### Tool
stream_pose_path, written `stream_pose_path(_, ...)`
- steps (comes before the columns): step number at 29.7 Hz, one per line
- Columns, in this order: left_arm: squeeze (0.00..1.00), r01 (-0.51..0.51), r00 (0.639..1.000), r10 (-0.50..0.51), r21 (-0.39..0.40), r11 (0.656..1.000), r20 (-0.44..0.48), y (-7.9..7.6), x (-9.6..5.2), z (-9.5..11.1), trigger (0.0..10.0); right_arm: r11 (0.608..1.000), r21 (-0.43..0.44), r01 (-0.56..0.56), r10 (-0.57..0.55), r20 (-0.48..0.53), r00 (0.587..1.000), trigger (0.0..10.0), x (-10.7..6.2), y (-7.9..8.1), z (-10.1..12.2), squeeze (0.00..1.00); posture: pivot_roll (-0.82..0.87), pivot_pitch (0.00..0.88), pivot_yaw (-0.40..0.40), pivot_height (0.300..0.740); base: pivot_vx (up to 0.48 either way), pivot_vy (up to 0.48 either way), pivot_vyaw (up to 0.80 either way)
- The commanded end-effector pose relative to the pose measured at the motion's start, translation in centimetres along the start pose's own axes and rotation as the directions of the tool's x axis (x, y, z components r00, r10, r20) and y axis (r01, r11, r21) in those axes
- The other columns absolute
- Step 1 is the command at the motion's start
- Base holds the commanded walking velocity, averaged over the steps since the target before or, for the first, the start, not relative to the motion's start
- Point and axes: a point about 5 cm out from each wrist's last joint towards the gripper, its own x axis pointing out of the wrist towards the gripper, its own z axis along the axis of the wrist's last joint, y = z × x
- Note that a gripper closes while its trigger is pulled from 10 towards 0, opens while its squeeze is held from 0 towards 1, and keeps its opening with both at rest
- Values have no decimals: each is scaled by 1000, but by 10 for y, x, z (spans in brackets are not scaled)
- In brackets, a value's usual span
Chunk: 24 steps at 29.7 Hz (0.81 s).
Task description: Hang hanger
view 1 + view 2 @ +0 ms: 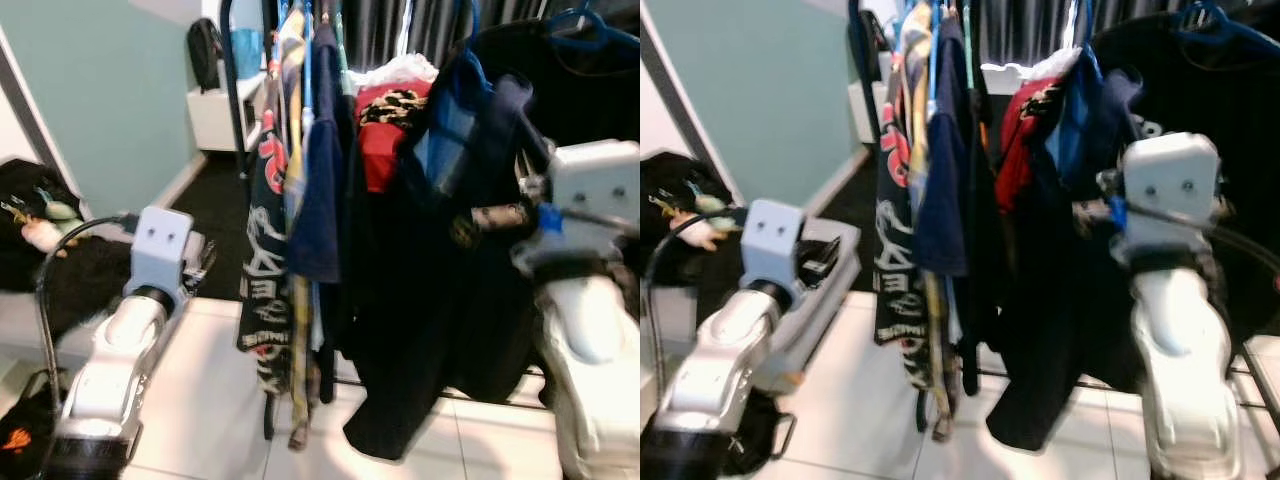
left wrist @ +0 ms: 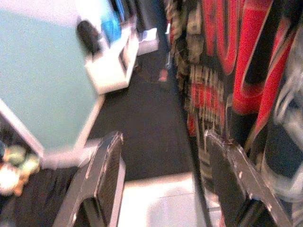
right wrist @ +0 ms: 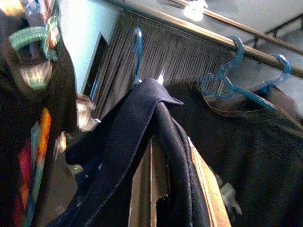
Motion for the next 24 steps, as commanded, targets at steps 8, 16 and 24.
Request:
stream_pose_path(8,0,157,983,-164,-73,985,-88,-26,-11,-23,10000,994,83,-75,94,-254,963,10000,-70,10,-33,0,-176,145,51,740,0,0,0)
stream_pose_path(16,0,170,978,-178,-79,982,-104,-28,-21,-29,10000,974,68,-216,225,-395,891,10000,-101,-1,-45,0,-183,158,33,740,0,0,0)
stream_pose_path(24,0,167,979,-170,-40,985,-110,-12,-14,-31,10000,782,229,-580,606,-499,620,10000,-141,-12,-34,0,-228,178,40,740,0,0,0)
